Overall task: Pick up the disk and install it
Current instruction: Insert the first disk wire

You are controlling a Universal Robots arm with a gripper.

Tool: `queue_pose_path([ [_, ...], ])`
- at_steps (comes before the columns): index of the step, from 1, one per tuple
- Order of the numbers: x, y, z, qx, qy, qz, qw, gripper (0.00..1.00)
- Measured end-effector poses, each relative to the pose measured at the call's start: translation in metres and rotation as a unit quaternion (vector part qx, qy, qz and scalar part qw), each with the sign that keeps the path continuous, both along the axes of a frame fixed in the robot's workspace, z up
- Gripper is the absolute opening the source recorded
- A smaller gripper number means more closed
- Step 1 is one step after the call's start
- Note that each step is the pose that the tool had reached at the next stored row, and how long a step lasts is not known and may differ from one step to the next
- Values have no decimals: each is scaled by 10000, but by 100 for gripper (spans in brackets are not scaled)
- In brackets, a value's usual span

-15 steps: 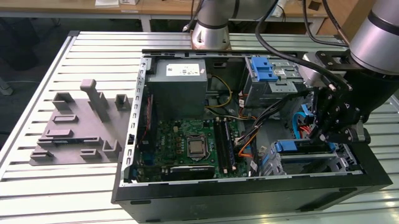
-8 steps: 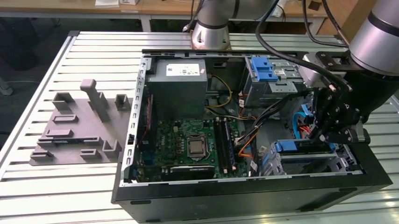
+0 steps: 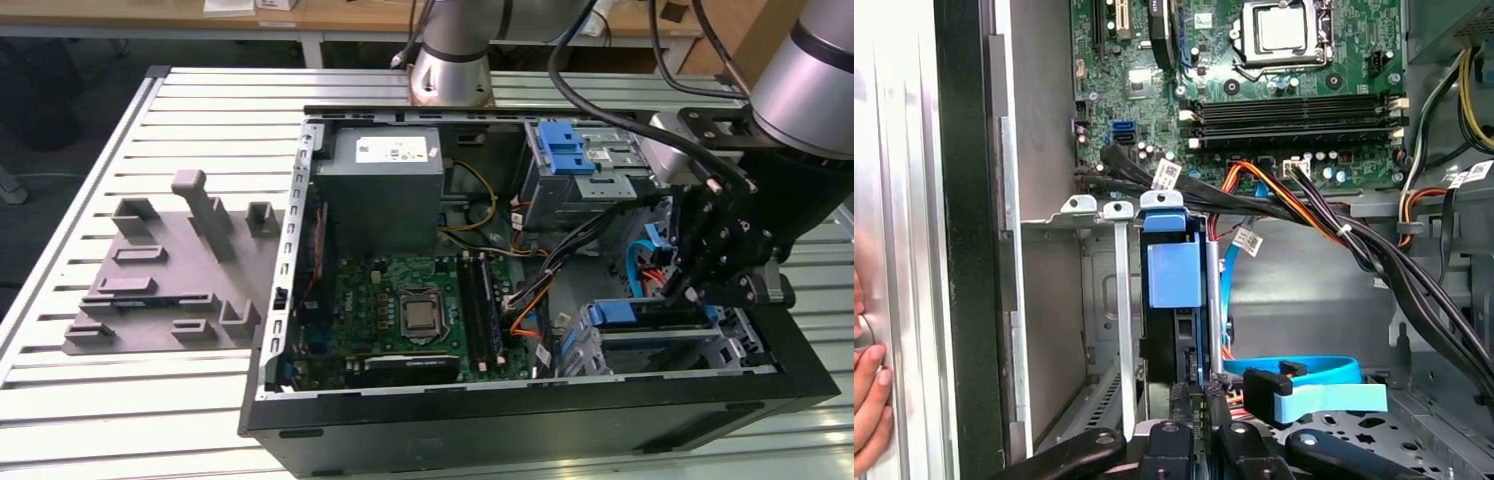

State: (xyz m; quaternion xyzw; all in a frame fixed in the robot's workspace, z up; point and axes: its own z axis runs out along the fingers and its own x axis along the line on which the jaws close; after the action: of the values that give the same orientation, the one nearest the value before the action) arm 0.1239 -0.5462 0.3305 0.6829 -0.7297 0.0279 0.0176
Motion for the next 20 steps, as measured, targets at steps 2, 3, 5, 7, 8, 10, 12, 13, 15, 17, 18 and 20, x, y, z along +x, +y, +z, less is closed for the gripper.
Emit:
queue_pose_path([
  [2, 0, 0, -1, 3, 0, 0, 10000, 17],
  [3, 0, 0, -4, 4, 0, 0, 10000, 17],
  [5, 0, 0, -14, 6, 0, 0, 10000, 17],
  [7, 0, 0, -22, 6, 0, 0, 10000, 17],
  [8, 0, 0, -23, 4, 0, 0, 10000, 17],
  [10, 0, 0, -27, 5, 0, 0, 10000, 17],
  [12, 0, 0, -30, 7, 0, 0, 10000, 18],
  [13, 0, 0, -30, 10, 0, 0, 10000, 18],
  [15, 0, 0, -28, 25, 0, 0, 10000, 24],
  [17, 0, 0, -8, 27, 0, 0, 10000, 24],
  [18, 0, 0, 7, 27, 0, 0, 10000, 24],
  [20, 0, 0, 44, 27, 0, 0, 10000, 24],
])
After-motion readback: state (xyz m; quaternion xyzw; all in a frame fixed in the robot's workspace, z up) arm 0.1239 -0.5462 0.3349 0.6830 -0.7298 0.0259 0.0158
